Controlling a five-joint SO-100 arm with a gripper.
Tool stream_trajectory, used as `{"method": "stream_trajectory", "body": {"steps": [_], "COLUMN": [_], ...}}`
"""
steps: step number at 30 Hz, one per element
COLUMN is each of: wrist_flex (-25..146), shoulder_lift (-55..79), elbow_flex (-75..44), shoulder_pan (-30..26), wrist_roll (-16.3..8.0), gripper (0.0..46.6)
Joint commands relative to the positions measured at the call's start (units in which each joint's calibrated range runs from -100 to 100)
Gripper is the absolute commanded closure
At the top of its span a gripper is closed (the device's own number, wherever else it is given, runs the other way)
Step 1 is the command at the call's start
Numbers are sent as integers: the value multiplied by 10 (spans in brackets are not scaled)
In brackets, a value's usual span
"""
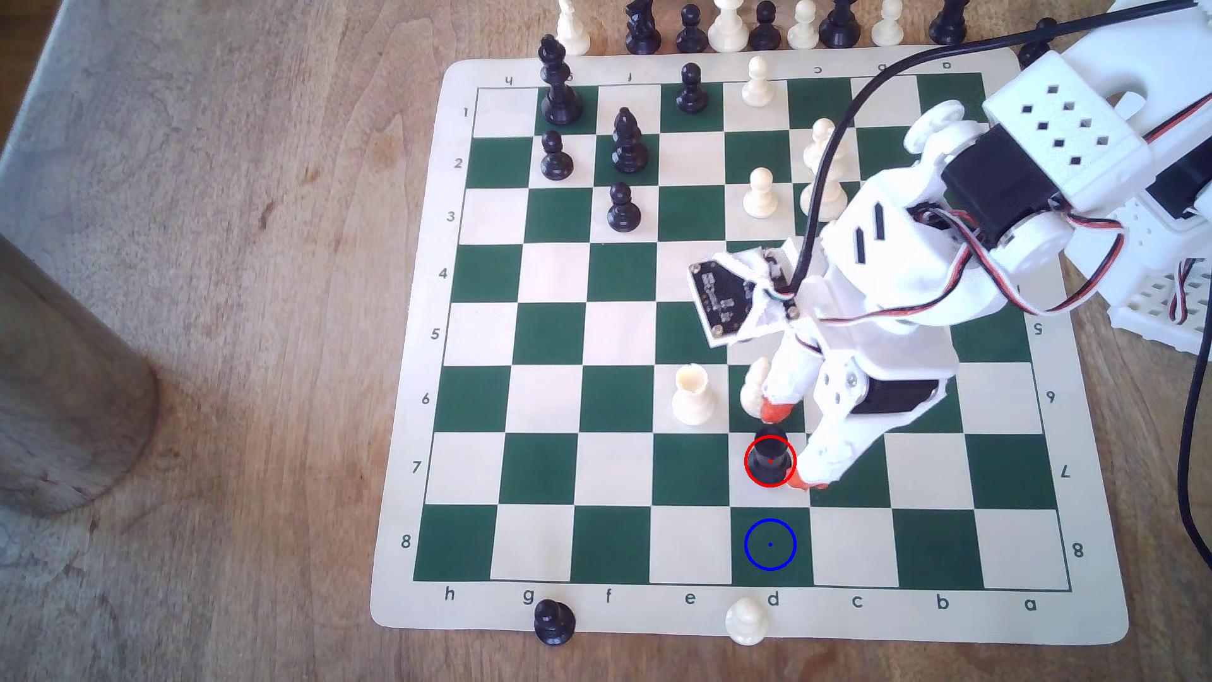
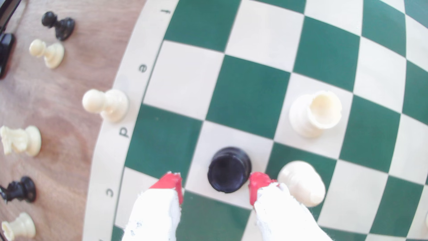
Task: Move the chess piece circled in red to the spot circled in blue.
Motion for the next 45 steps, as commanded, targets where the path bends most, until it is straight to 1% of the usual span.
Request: {"method": "stream_trajectory", "body": {"steps": [1,9,12,13,14,16,17,18,24,29,32,35,39,41,45], "wrist_flex": [-19,-28,-28,-28,-28,-24,-22,-21,-9,56,107,120,120,108,93], "shoulder_lift": [10,23,28,29,30,30,30,30,7,-82,-128,-136,-81,-22,45], "elbow_flex": [-51,-64,-66,-66,-66,-66,-66,-65,-68,-90,-125,-144,-186,-216,-245], "shoulder_pan": [0,4,3,2,1,0,-1,-2,-2,-1,-9,-17,-45,-57,-73], "wrist_roll": [1,3,3,3,3,4,4,4,3,1,0,-3,-8,-10,-14], "gripper": [312,316,329,343,385,437,459,463,463,464,464,464,464,464,464]}}
